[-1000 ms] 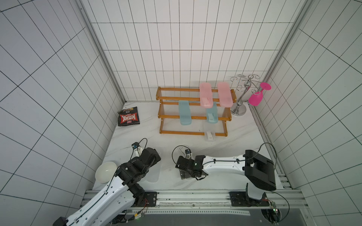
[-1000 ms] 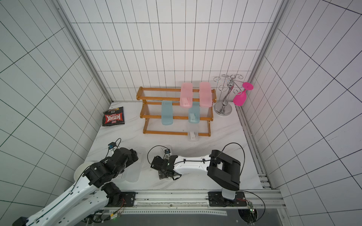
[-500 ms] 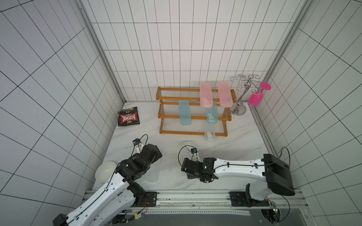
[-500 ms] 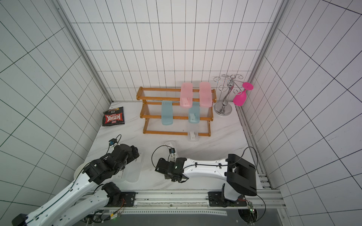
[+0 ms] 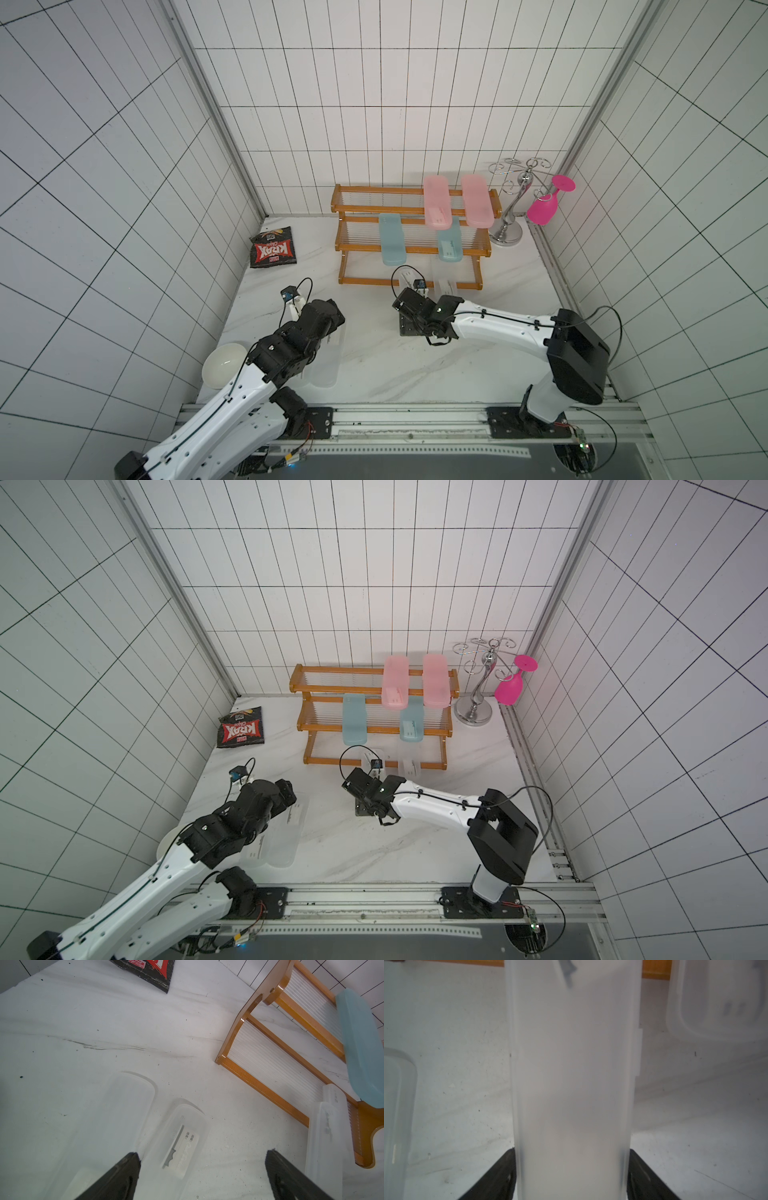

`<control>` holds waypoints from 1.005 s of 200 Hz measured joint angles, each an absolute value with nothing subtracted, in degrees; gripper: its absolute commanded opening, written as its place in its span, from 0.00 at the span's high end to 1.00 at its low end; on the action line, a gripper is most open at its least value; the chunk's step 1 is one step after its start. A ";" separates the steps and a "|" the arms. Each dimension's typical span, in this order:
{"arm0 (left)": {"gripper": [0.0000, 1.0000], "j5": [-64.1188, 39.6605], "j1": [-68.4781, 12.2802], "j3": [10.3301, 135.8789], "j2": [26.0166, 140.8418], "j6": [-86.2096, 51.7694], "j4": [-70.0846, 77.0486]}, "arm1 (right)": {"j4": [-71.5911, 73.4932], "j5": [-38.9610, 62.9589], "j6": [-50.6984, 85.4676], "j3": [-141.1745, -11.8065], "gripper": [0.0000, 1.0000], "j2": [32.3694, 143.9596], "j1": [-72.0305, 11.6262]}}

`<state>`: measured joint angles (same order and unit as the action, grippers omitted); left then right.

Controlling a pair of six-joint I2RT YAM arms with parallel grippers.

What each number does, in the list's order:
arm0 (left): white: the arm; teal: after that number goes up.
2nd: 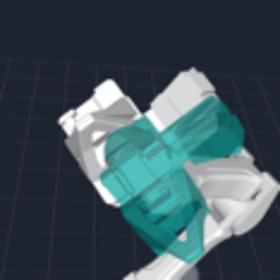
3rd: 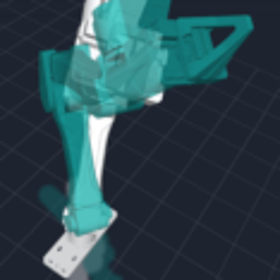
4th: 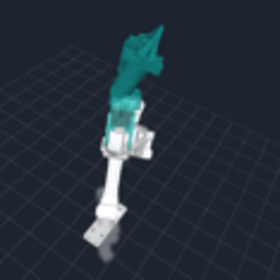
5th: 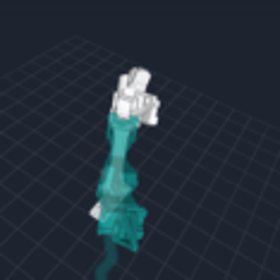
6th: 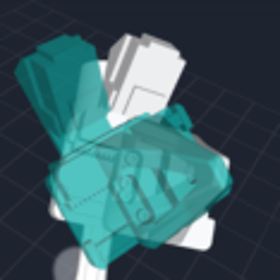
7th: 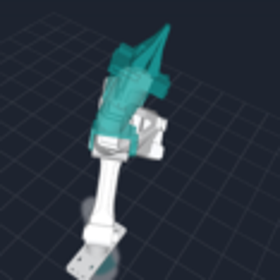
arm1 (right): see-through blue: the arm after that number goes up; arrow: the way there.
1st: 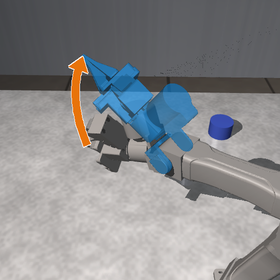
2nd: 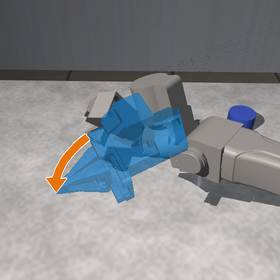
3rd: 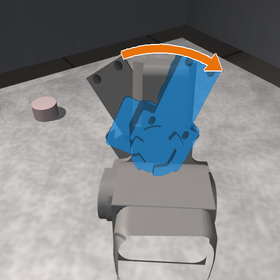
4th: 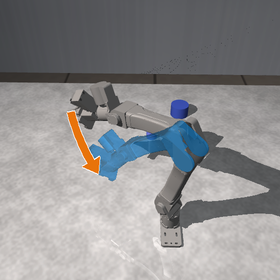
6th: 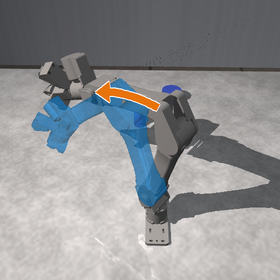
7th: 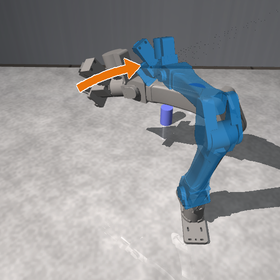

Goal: Place the pencil cases on the shelf according to color
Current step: Place the pencil case on the shelf, then move the pencil case to the center of the board.

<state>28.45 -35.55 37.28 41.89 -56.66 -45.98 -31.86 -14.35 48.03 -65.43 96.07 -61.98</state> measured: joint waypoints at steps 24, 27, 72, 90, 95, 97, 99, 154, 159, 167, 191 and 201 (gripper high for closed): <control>0.02 28.42 -35.20 36.18 43.51 -56.16 -44.53 | -30.26 -14.28 46.30 -68.12 0.42 98.96 -59.51; 0.02 28.42 -35.14 36.05 43.79 -56.07 -44.40 | -29.98 -14.28 46.11 -68.25 0.42 99.18 -59.27; 0.02 26.59 -32.95 33.41 48.47 -55.37 -40.91 | -27.81 -14.28 44.03 -71.59 0.40 103.37 -56.03; 0.02 25.61 -31.92 32.58 49.36 -54.98 -39.62 | -26.63 -14.31 43.18 -73.49 0.40 105.78 -54.85; 0.02 25.39 -31.66 32.34 49.54 -54.92 -39.22 | -26.50 -14.33 43.03 -73.95 0.40 106.26 -54.59; 0.02 25.26 -31.57 32.23 49.60 -54.89 -39.07 | -26.37 -14.31 42.96 -74.15 0.40 106.54 -54.52; 0.02 25.15 -31.48 32.10 49.67 -54.78 -38.87 | -26.30 -14.31 42.85 -74.37 0.40 106.83 -54.33; 0.02 22.35 -30.57 30.35 52.34 -53.43 -36.38 | -25.02 -14.09 41.56 -77.80 0.19 110.37 -51.59; 0.02 22.20 -30.57 30.11 52.62 -53.34 -36.18 | -25.02 -14.00 41.52 -78.02 0.12 110.56 -51.31; 0.02 21.91 -30.57 29.65 53.08 -53.30 -36.01 | -24.97 -13.89 41.34 -78.39 0.06 110.85 -51.05; 0.02 20.56 -30.57 28.95 54.15 -53.30 -36.97 | -24.69 -13.82 40.99 -79.50 0.01 111.37 -50.83; 0.02 19.70 -30.57 28.95 54.19 -53.30 -37.67 | -24.67 -13.69 40.82 -79.99 0.01 111.42 -50.81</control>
<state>19.70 -30.57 28.95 54.19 -53.30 -37.67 -24.67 -13.69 40.82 -79.99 111.42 -50.81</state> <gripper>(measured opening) 0.979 0.991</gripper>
